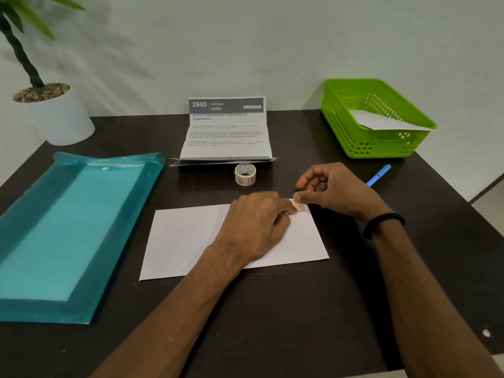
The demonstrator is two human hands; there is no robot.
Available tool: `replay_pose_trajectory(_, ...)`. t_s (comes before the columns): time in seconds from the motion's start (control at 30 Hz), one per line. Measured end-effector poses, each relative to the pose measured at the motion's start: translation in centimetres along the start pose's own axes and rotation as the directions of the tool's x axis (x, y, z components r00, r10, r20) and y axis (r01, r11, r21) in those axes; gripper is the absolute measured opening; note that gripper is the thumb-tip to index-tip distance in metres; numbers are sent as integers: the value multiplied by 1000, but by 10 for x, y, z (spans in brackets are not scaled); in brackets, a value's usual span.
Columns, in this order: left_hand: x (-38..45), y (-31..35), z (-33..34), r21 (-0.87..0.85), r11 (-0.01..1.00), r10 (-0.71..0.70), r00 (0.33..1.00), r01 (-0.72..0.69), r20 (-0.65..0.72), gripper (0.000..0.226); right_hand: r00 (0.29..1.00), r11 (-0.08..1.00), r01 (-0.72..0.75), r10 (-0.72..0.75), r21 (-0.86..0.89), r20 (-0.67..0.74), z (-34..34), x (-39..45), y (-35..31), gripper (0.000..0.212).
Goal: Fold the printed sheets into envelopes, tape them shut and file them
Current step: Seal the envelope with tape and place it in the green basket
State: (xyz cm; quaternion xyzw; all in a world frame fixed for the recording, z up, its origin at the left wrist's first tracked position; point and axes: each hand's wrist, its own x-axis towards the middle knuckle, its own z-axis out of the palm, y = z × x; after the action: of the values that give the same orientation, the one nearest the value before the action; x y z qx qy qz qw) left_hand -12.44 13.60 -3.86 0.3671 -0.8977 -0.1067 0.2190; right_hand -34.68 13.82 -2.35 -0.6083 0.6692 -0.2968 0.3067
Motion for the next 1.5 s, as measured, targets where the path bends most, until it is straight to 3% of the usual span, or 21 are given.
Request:
replay_pose_trajectory(0.37,0,3,2,94,991,-93,995,96,-35,42,1000,1000,-9,9,16,8,-2,-1,-2,19)
replay_pose_trajectory(0.73,1,2,3,98,987,-125,992,127,-21,42,982,1000,-12,8,25,187,-16,-10,-5,51)
replay_pose_trajectory(1.13,1,0,6,60,990,-127,991,129,-40,37,994,994,-45,55,-99,96,0,-9,-20,69)
replay_pose_trajectory(1.5,1,0,3,25,992,-123,992,123,-23,37,993,999,-25,21,34,118,-12,-9,-6,46)
